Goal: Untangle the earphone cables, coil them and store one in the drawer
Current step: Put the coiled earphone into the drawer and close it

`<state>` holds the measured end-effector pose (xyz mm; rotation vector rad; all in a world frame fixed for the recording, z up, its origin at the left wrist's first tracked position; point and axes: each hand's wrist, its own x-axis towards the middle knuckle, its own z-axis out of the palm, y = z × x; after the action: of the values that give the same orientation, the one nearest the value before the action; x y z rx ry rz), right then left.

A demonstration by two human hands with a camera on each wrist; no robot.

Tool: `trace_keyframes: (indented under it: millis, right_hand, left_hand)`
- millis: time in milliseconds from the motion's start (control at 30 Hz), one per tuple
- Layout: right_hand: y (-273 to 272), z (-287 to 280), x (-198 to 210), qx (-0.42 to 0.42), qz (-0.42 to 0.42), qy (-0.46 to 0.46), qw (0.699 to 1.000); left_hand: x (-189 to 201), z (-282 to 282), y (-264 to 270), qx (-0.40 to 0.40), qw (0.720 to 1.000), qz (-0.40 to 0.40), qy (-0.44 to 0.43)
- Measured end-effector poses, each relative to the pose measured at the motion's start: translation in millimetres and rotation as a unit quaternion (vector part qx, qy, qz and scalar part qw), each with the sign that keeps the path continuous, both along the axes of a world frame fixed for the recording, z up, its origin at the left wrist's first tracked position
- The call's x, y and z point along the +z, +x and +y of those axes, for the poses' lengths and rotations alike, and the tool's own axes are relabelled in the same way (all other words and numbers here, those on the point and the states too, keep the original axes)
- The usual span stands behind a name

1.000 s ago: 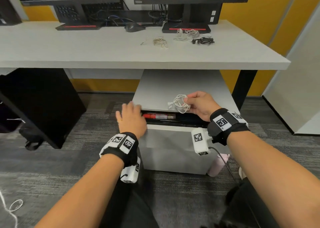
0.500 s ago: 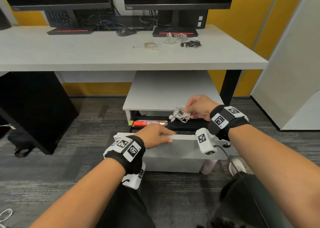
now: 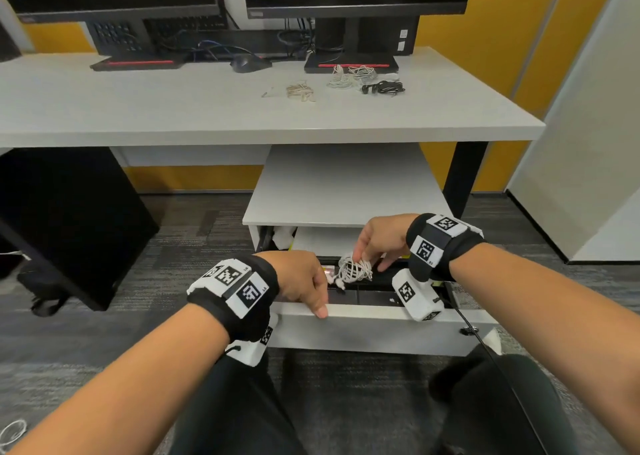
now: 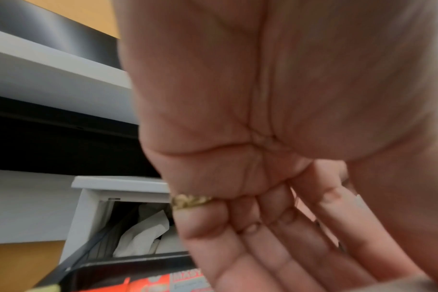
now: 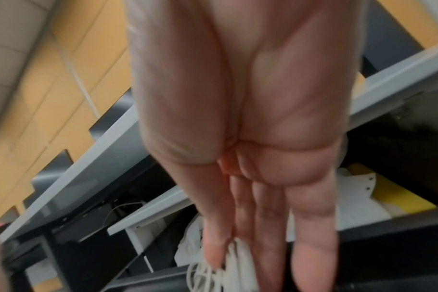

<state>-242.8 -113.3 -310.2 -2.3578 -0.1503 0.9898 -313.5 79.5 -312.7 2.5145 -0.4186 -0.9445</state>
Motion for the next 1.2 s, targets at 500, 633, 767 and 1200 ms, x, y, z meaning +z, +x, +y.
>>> trace_keyframes:
  millis: [500, 633, 767, 1200]
  right_hand:
    - [-17.5, -1.4, 76.5, 0.090, -0.072, -0.105, 0.988]
    - [0.2, -3.5, 125.7, 0.047, -0.116, -0.060, 0.990]
    - [23.3, -6.5, 173.4, 0.014, -0.168, -0.052, 0.984]
    - [147.8, -20.5, 224.3, 0.034, -0.315, -0.336, 0.887]
  left_hand:
    - [35.4, -16.1, 3.3, -0.051, 0.994, -0.020, 0.093]
    - [93.2, -17.6, 28.5, -0.033, 0.992, -0.119, 0.026]
    - [147.4, -12.4, 63.2, -0.008, 0.975, -0.221, -0.005]
    - [198.0, 19.6, 228.0, 0.089, 0.900, -0.320, 0.283]
